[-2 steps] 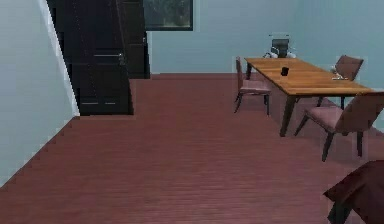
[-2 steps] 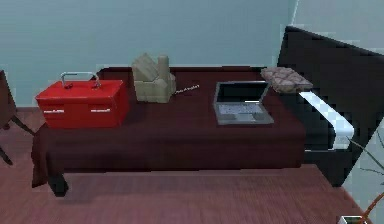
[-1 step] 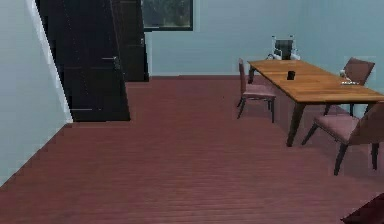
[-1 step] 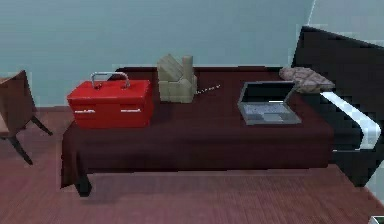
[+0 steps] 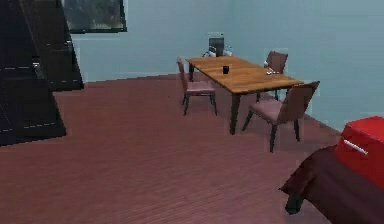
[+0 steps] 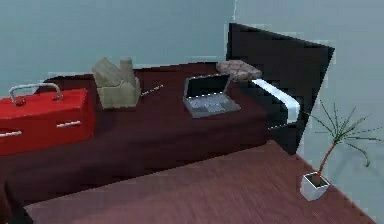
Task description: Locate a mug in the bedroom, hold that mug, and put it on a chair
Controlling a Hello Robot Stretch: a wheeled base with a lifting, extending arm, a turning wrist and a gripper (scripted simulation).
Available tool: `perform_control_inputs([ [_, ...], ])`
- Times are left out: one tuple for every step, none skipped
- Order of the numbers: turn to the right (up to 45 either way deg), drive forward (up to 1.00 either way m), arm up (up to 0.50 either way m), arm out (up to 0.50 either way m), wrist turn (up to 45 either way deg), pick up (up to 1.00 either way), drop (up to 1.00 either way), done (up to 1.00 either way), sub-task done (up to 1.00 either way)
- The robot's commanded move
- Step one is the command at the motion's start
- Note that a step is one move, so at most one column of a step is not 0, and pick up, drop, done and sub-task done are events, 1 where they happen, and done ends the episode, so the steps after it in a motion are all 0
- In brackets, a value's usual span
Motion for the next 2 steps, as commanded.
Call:
perform_control_inputs([
  [0.0, 1.00, 0.00, 0.00, 0.0, 0.00, 0.00, 0.00, 0.00],
  [3.0, 0.00, 0.00, 0.00, 0.0, 0.00, 0.00, 0.00, 0.00],
])
